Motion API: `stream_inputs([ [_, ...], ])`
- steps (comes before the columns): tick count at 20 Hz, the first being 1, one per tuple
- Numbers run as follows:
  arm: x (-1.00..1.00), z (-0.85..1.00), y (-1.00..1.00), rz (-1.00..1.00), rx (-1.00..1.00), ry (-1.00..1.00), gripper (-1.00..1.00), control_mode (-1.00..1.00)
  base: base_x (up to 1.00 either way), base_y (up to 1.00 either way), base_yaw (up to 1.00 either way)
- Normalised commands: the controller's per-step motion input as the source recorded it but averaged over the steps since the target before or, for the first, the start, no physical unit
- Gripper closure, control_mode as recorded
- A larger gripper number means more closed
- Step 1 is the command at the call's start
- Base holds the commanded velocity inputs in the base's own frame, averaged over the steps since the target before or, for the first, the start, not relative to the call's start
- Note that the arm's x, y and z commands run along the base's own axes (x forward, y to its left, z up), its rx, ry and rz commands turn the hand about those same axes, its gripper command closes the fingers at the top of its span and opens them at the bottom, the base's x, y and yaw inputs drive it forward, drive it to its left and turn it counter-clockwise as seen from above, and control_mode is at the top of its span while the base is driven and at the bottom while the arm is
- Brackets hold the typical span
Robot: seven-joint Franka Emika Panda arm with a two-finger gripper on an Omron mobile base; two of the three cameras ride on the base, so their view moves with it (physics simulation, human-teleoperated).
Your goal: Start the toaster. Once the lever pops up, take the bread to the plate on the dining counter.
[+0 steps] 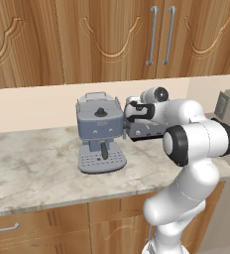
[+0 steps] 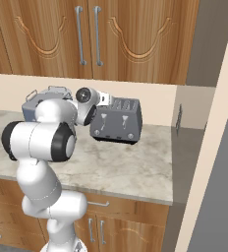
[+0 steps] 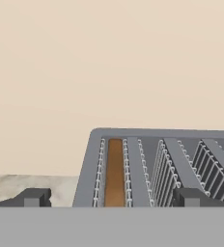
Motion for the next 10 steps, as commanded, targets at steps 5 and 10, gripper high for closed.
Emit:
stream_inputs([
  [5,0.0,0.0,0.0,0.0,0.0,0.0,-1.0,-1.0,0.0,0.0,0.0],
  [10,0.0,-0.03,0.0,0.0,0.0,0.0,-1.0,-1.0,0.0,0.0,0.0],
])
